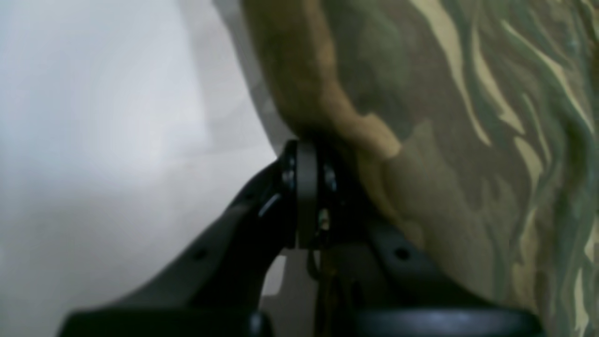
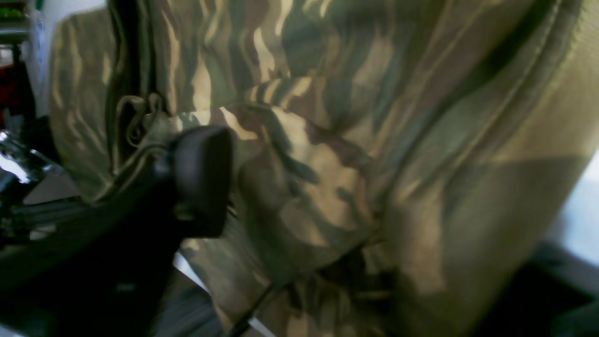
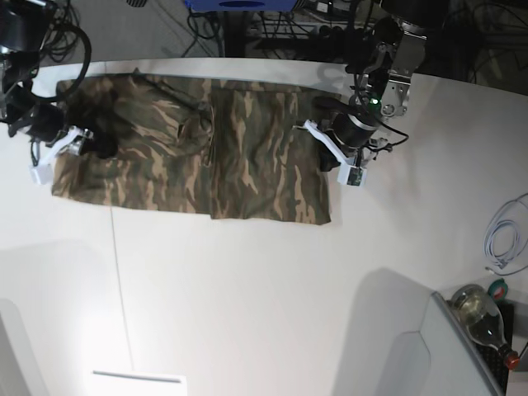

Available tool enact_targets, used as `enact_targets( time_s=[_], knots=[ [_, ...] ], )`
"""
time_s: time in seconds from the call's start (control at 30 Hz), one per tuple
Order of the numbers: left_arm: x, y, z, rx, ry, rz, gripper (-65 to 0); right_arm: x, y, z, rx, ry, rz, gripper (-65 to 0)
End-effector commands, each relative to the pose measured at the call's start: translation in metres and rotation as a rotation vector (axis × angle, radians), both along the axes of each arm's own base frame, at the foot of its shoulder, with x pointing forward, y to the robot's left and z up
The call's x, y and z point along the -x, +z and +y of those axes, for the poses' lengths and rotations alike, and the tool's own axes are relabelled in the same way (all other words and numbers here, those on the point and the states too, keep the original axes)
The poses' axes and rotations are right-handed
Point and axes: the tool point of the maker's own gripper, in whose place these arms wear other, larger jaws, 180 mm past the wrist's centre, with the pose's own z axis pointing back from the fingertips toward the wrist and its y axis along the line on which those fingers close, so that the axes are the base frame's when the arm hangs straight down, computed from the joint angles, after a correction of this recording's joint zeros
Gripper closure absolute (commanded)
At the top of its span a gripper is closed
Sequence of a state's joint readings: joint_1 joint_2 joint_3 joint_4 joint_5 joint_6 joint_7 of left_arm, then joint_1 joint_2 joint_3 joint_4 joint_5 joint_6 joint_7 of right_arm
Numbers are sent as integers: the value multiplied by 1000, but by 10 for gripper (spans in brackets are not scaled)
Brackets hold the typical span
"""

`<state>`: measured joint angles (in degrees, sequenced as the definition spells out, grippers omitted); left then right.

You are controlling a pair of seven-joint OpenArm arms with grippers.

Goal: Layout the t-shirt on the table in an organized manner, then fold the t-shirt properly
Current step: 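Grasp the shirt edges with both grippers and fold them over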

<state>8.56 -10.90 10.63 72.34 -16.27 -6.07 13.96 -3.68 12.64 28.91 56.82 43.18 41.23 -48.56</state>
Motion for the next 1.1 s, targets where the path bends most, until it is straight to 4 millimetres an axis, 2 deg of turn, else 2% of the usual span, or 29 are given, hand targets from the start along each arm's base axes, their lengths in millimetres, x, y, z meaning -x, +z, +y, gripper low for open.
enact_targets(
  time_s=[0.0,0.13,0.17,0.27,0.37,0.53,0.6,0.7,0.77,0.87,1.0,1.07],
  knots=[
    [-2,3,-5,6,-19,-7,0,20,-12,-3,37,44,97,-291],
    [-3,4,-5,6,-19,-9,0,12,-8,-5,42,42,81,-41],
    [-3,5,-6,7,-20,-12,0,7,-5,-8,49,48,74,0],
    [-3,5,-7,9,-21,-11,0,0,-2,-5,48,68,72,-11],
    [-1,4,-8,11,-21,-8,0,-14,13,-2,73,106,30,-2],
    [7,2,-37,34,-93,3,0,-35,58,17,154,196,-109,-2],
    [9,2,-45,41,-111,6,0,-44,80,37,187,259,-184,-2],
    [10,3,-58,56,-127,4,0,-45,99,55,207,275,-211,-2],
    [3,7,-65,67,-131,-10,0,-47,105,74,193,286,-215,-2],
    [-1,9,-66,69,-129,-17,0,-47,106,99,155,294,-201,-2],
    [-8,14,-67,71,-131,-33,0,-45,106,127,102,307,-184,-2],
    [-6,10,-66,61,-135,-10,0,-46,107,138,88,320,-184,-2]
  ],
)
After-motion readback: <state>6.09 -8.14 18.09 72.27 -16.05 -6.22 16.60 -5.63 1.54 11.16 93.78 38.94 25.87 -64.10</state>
